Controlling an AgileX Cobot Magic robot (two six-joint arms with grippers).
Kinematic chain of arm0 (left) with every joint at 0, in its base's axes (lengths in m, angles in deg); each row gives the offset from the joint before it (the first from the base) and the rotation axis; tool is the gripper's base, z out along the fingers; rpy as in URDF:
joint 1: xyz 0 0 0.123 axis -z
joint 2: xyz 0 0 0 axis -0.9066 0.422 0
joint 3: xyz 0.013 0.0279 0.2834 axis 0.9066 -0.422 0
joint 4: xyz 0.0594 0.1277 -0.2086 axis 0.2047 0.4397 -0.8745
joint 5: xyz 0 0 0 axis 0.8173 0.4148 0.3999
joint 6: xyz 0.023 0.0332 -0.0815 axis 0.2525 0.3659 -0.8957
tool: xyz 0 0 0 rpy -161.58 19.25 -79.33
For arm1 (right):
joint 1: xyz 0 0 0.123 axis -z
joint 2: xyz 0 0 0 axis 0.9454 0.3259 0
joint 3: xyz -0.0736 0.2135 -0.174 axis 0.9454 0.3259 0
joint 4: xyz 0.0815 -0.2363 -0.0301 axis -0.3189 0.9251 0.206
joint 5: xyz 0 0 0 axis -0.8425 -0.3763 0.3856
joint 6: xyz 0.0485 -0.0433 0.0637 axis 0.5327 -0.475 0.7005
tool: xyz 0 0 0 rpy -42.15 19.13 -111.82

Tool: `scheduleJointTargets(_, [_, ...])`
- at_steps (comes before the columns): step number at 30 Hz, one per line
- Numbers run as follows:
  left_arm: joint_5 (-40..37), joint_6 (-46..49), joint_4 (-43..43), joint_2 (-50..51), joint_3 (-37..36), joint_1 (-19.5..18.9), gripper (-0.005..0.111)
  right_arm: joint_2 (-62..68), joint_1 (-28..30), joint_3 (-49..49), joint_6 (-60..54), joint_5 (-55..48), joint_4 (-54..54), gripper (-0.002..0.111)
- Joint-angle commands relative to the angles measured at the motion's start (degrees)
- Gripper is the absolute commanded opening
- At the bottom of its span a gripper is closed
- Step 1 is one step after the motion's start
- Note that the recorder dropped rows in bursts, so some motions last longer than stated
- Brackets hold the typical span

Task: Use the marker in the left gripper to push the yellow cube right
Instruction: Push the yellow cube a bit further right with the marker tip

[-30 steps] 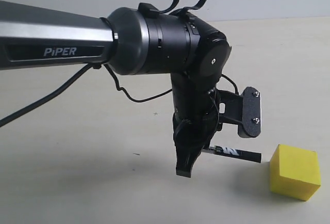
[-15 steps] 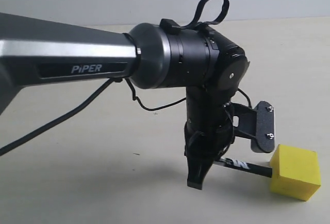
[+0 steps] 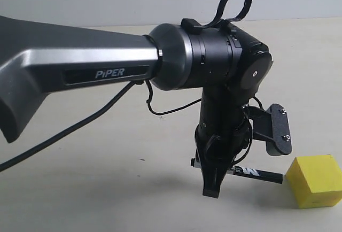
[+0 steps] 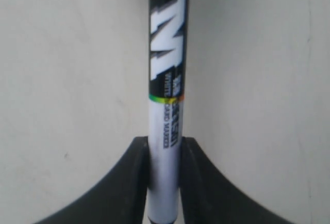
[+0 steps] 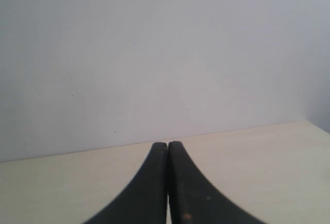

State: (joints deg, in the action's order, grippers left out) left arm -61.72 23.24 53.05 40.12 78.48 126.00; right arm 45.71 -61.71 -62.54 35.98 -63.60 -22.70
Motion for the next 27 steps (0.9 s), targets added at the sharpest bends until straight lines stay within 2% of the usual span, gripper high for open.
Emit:
scheduleJointTargets(1, [-0.42,-0.67,0.34,-0.17,0.36,0.12,0.000,-0.31,0.36,0.25,-0.14,0.14,-0.12,0.000])
scheduleJointTargets(19, [11.27,-0.67,0.45,-0.17,0.36,0.12,0.000,-0.31,0.36,0.25,-0.14,0.14,-0.12,0.000])
scheduleJointTargets(24, [11.30,-1.52,0.62,-0.17,0.36,0.12,0.000,-0.31,0.36,0.25,-0.14,0.14,-0.12,0.000])
scheduleJointTargets(27, [9.95,-5.95,4.47,-1.04,0.36,0.12,0.000,-0.31,0.36,0.25,-0.14,0.14,-0.12,0.000])
